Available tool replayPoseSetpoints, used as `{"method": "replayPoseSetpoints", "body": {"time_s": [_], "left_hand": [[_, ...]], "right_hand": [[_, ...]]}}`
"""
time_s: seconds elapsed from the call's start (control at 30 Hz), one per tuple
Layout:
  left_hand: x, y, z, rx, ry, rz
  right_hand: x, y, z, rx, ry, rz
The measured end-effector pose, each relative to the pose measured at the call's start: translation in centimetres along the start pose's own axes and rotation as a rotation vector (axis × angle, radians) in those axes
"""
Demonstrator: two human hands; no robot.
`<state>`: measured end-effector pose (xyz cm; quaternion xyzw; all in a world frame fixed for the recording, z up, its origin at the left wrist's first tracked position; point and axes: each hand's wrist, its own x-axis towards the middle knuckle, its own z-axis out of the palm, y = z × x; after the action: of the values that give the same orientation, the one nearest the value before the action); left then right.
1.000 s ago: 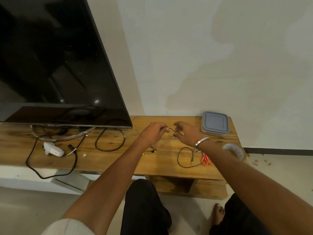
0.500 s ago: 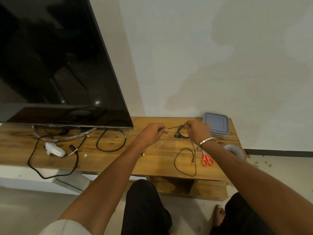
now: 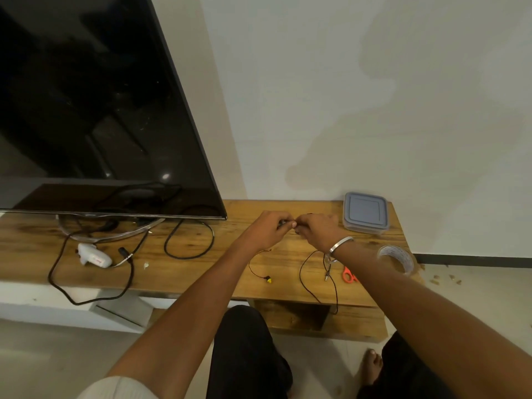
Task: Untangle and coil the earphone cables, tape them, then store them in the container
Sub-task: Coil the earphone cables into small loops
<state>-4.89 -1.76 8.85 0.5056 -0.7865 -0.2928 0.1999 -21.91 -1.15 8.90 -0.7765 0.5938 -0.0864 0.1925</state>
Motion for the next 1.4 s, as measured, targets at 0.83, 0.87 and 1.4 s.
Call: {"method": "replayPoseSetpoints", "body": {"time_s": [0.83, 0.87, 1.4], "left_hand": [[-0.4, 0.6, -0.2, 0.033, 0.028, -0.041], [-0.4, 0.6, -0.2, 0.034, 0.029, -0.038], [-0.9, -1.1, -0.4, 0.064, 0.042, -0.083]], "right_hand": [[-0.6, 0.2, -0.4, 0.109, 0.007, -0.073], [-0.7, 0.0, -0.5, 0.069, 0.026, -0.085], [-0.8, 2.2, -0.6, 0.027, 0.19, 0.11]]}}
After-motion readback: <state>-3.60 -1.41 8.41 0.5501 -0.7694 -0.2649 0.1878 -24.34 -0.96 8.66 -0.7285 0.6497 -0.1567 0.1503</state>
